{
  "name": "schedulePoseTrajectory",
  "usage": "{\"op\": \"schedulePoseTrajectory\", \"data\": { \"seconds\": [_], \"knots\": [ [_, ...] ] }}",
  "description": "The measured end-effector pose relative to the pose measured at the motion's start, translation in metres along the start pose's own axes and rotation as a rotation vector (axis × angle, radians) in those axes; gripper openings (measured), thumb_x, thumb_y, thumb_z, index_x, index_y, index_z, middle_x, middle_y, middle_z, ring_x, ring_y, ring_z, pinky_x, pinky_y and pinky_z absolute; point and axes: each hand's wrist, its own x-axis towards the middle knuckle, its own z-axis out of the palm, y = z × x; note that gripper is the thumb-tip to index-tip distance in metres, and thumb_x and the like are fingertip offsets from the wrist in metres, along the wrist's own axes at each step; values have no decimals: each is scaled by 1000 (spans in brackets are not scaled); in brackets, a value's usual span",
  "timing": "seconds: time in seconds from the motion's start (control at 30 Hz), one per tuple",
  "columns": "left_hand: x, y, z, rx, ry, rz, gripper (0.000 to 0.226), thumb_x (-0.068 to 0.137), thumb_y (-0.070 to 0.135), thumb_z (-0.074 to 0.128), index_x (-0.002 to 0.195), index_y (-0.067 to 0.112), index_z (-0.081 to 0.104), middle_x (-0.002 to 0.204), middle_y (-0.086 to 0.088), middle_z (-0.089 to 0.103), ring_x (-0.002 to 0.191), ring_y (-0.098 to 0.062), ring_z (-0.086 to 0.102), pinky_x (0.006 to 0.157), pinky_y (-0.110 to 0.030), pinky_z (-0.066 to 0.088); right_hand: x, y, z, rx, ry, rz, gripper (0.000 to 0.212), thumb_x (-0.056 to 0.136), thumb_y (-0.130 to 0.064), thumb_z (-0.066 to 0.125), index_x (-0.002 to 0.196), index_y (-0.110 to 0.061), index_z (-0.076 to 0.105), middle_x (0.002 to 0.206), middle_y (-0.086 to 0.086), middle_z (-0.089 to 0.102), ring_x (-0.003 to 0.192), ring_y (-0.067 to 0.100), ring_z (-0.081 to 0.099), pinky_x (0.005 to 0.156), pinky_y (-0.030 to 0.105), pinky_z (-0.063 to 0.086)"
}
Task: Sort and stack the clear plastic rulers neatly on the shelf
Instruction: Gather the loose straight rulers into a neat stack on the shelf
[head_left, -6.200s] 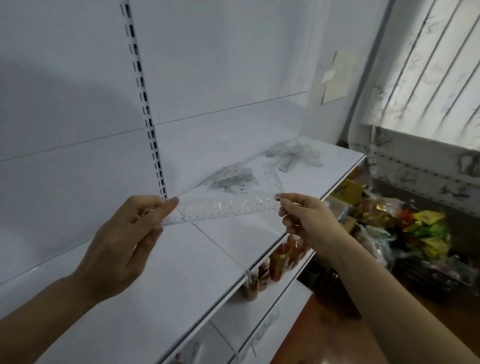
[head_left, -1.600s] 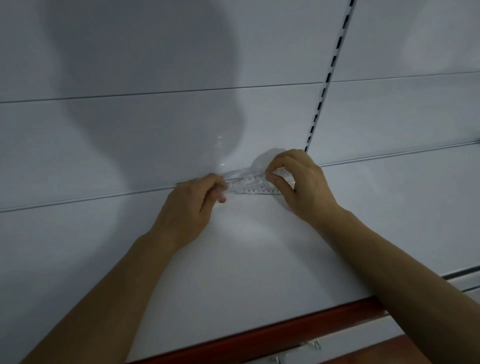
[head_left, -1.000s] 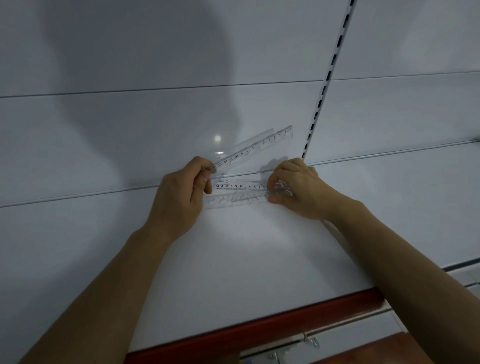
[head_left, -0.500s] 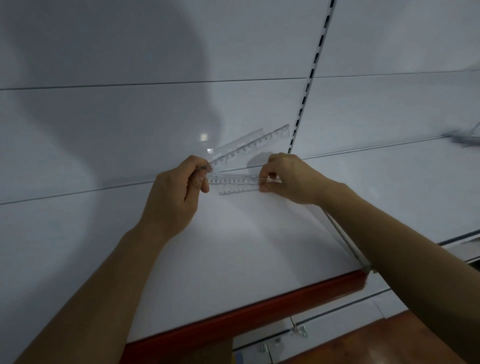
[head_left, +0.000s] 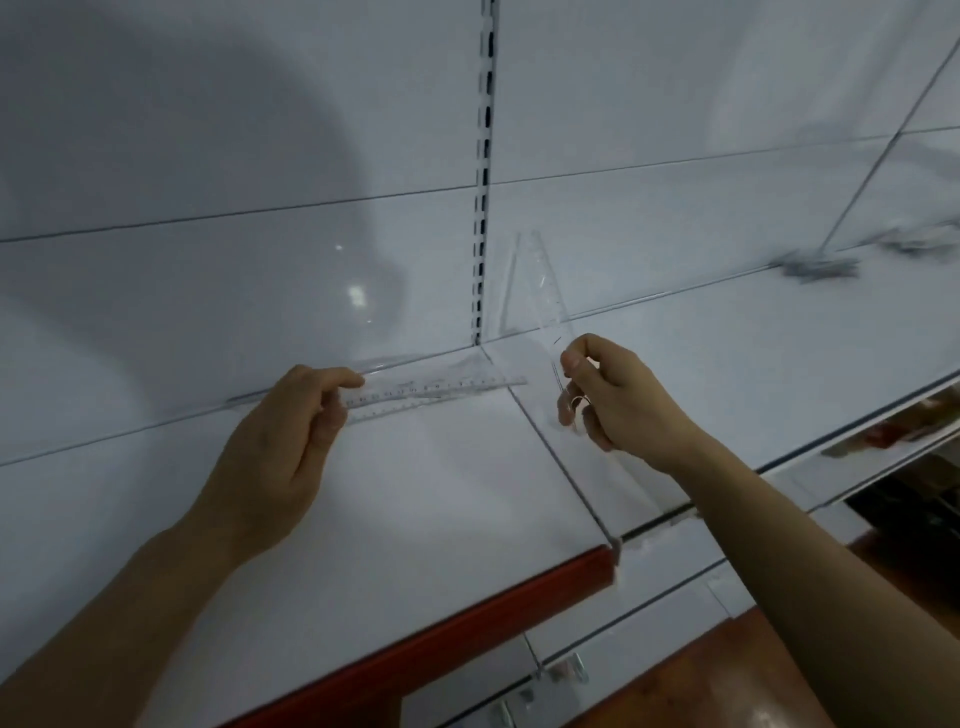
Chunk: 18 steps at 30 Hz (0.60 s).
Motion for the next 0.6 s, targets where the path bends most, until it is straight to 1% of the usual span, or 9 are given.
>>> {"op": "schedulePoseTrajectory", "data": {
  "seconds": [0.03,0.1,0.17,0.23,0.27,0.33,0.4,0.5,0.6],
  "knots": [
    [3,7,4,24,-34,37,26,104,32,37,123,26,54,104,8,54,92,-11,58,76,-34,48,-4,6,-16,12,20,-4,26,109,-28,41,89,-12,49,68,9,66,38,22,40,38,21,31],
    [11,24,14,53,-79,124,28,102,32,39,125,24,53,106,8,51,89,-9,56,67,-33,50,-12,21,-50,45,38,-5,20,109,-24,42,97,-13,53,70,8,65,42,22,39,41,24,32],
    [25,46,30,61,-97,220,27,100,30,44,124,23,53,110,6,51,85,-11,55,62,-34,52,-21,38,-87,78,9,7,14,108,-16,42,109,-16,56,80,9,65,49,22,43,48,24,37],
    [43,72,53,61,-88,282,27,98,29,47,123,20,53,111,3,52,81,-14,56,58,-37,54,-32,56,-126,93,-16,20,20,107,-9,45,117,-18,59,91,13,66,57,22,48,55,26,42],
    [53,87,68,57,-80,302,27,98,28,48,123,18,53,111,3,52,82,-12,56,58,-37,54,-38,64,-146,97,-13,24,22,105,-7,48,119,-17,62,93,13,67,60,21,52,59,26,45],
    [73,118,103,26,-69,323,27,98,26,48,124,18,53,110,5,50,87,-5,54,62,-34,55,-48,79,-185,125,27,34,20,102,-3,55,116,-12,67,90,14,70,64,22,58,63,27,51],
    [92,149,142,-17,-76,332,27,98,23,48,125,19,53,108,7,50,90,-7,56,66,-33,55,-57,96,-224,168,93,65,16,99,1,59,110,-5,70,85,17,72,64,23,63,64,29,56],
    [121,192,198,-76,-91,329,28,99,18,50,126,23,53,107,8,51,93,-11,58,69,-39,55,-67,123,-281,214,163,92,11,99,-2,60,104,0,69,80,18,71,63,26,62,62,33,55],
    [151,229,248,-126,-92,346,29,97,15,52,125,24,54,107,8,52,94,-13,59,74,-41,54,-79,150,-335,218,212,110,10,100,-6,60,103,0,68,78,17,71,62,25,60,58,30,53]
  ]
}}
